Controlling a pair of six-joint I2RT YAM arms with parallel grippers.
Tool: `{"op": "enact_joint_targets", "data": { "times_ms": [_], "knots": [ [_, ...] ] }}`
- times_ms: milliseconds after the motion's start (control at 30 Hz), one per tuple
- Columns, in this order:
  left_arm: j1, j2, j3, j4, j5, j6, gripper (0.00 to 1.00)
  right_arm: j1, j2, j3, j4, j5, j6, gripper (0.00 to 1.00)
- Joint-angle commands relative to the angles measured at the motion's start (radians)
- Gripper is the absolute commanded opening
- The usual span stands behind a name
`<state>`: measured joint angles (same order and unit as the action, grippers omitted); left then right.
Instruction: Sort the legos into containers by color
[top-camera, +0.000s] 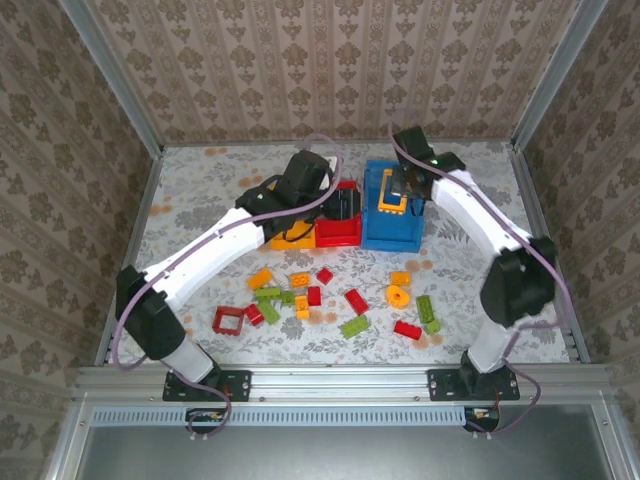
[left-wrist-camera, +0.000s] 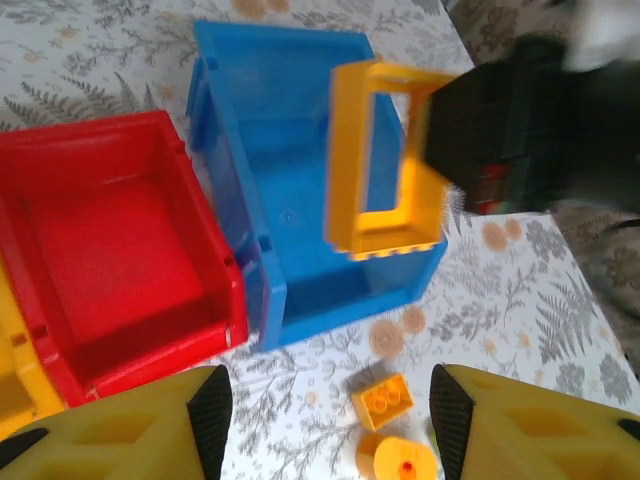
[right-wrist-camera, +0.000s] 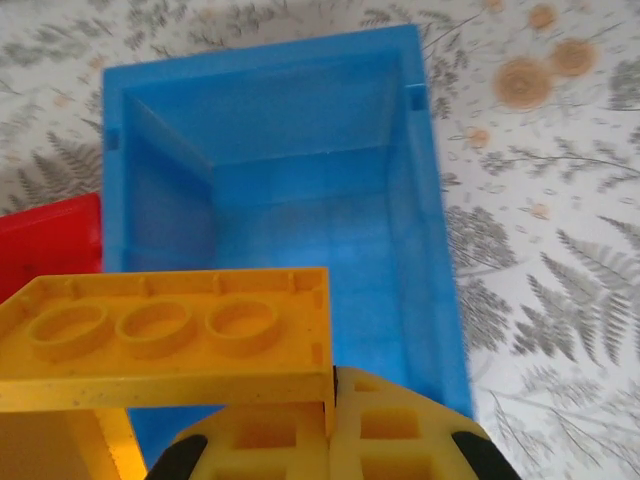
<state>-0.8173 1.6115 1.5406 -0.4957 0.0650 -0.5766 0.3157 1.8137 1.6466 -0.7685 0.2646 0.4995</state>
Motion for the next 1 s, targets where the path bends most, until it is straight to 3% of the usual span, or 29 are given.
{"op": "enact_joint_targets", "data": {
  "times_ms": [0,200,433,533,700,967],
  "knots": [
    [-0.006,0.097,0.134,-0.079,-0.043,-0.005,0.58,-0.018,0.13,0.107,-0.077,-0.035,-0.033,0.0],
    [-0.063,0.254,0.361,-0.218,-0.154,0.056,0.6,-0.058,0.333,0.288,-0.136,-0.1,-0.029,0.0],
    [-0.078,0.263,0.357,-0.245,-0.187,0.064,0.61,-0.084,0.533,0.528,-0.259,-0.188,-0.03,0.0],
    [-0.077,0.238,0.321,-0.247,-0.2,0.066,0.61,-0.084,0.584,0.608,-0.308,-0.193,-0.033,0.13],
    [-0.071,0.147,0.217,-0.275,-0.244,0.049,0.61,-0.082,0.567,0.628,-0.319,-0.187,-0.032,0.29],
    [-0.004,-0.126,-0.078,-0.397,-0.338,-0.129,0.61,-0.051,0.388,0.613,-0.32,-0.12,-0.045,0.32]
  ]
}}
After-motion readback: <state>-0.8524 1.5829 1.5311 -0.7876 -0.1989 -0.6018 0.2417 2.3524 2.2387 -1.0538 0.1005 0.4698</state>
